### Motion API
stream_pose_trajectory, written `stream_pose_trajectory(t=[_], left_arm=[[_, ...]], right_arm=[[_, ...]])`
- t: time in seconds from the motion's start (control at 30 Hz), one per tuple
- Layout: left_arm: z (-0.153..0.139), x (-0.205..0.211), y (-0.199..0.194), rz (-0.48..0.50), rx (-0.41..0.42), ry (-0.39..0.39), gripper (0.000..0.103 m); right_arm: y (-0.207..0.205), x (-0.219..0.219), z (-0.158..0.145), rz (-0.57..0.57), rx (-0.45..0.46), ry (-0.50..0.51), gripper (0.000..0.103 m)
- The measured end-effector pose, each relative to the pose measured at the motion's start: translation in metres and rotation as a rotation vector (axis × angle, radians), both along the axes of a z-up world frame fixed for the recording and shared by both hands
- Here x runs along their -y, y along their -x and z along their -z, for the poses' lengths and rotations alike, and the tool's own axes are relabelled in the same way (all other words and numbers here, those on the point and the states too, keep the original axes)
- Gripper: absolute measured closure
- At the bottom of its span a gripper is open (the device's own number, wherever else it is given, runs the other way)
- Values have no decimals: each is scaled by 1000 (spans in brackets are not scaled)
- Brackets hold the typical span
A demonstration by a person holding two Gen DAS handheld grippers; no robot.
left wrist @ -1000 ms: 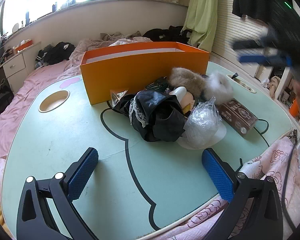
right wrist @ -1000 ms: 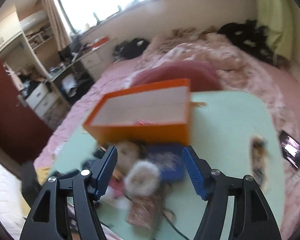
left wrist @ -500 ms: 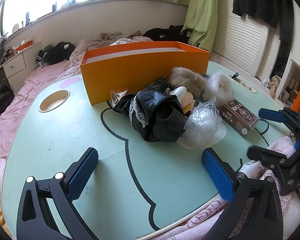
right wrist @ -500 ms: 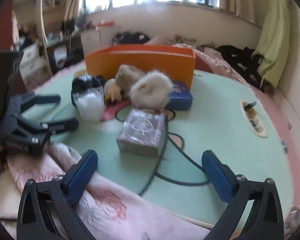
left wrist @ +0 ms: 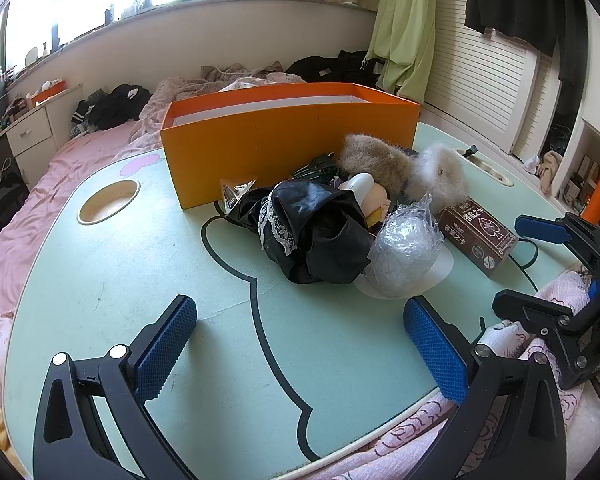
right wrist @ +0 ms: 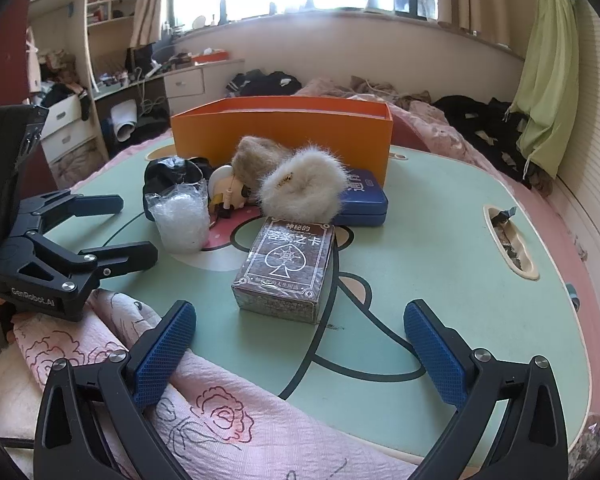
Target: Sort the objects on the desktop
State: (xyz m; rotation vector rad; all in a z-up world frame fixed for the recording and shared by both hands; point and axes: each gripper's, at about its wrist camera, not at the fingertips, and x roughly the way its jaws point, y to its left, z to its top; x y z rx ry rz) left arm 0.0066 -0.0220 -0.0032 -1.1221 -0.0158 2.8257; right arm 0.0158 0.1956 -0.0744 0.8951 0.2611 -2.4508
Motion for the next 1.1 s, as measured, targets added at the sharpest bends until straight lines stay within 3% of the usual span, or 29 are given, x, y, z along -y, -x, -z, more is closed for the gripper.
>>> stream_pose_trajectory(t=[1.1], left_arm=[[1,2,-2,-4,3,2,0]], right_arm=[[0,3,-2,-14,-16,11,0]])
